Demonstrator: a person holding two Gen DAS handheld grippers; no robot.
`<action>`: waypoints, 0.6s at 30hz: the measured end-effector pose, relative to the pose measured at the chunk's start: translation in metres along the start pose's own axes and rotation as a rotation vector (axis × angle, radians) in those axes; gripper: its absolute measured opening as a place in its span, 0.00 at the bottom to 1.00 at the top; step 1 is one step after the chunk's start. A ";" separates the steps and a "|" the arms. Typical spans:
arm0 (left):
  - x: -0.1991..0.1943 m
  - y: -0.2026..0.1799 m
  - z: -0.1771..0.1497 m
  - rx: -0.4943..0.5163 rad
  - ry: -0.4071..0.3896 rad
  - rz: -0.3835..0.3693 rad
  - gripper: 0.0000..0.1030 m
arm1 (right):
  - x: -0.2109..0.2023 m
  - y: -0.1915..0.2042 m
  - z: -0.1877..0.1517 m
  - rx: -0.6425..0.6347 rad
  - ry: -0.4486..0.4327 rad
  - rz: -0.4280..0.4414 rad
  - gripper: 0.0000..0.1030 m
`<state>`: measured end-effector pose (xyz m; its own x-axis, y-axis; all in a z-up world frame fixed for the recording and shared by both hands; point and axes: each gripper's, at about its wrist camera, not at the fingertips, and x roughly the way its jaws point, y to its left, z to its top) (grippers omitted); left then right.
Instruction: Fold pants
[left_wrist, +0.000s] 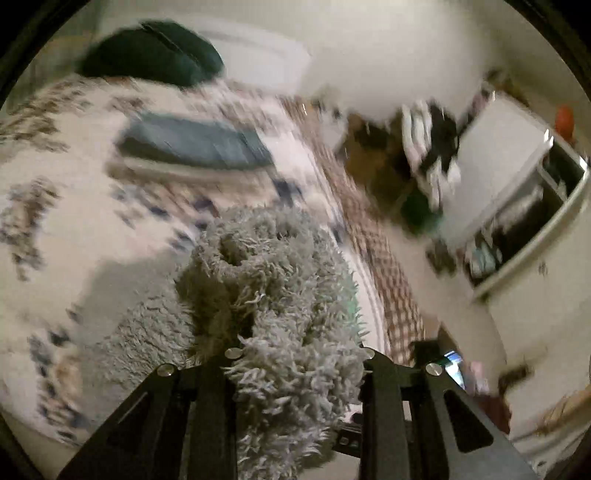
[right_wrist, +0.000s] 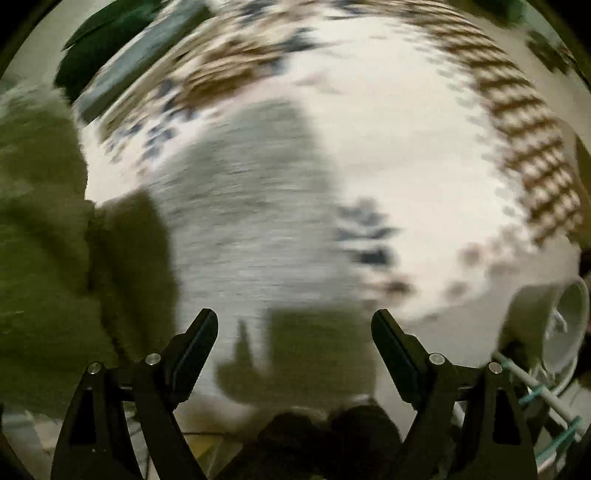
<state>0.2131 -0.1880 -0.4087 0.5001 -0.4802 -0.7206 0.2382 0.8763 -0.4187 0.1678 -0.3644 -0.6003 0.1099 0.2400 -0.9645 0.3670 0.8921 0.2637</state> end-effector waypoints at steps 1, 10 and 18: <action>0.020 -0.014 -0.008 0.018 0.047 0.002 0.24 | -0.003 -0.018 0.002 0.021 -0.005 -0.016 0.85; 0.052 -0.066 -0.021 0.058 0.233 -0.035 0.98 | -0.025 -0.124 0.001 0.142 -0.018 -0.071 0.85; -0.017 0.036 0.014 -0.026 0.210 0.175 0.98 | -0.039 -0.111 0.023 0.175 -0.044 0.303 0.96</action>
<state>0.2252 -0.1476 -0.4038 0.3473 -0.3213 -0.8810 0.1407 0.9467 -0.2898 0.1439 -0.4819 -0.5913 0.2760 0.4639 -0.8418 0.4642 0.7026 0.5393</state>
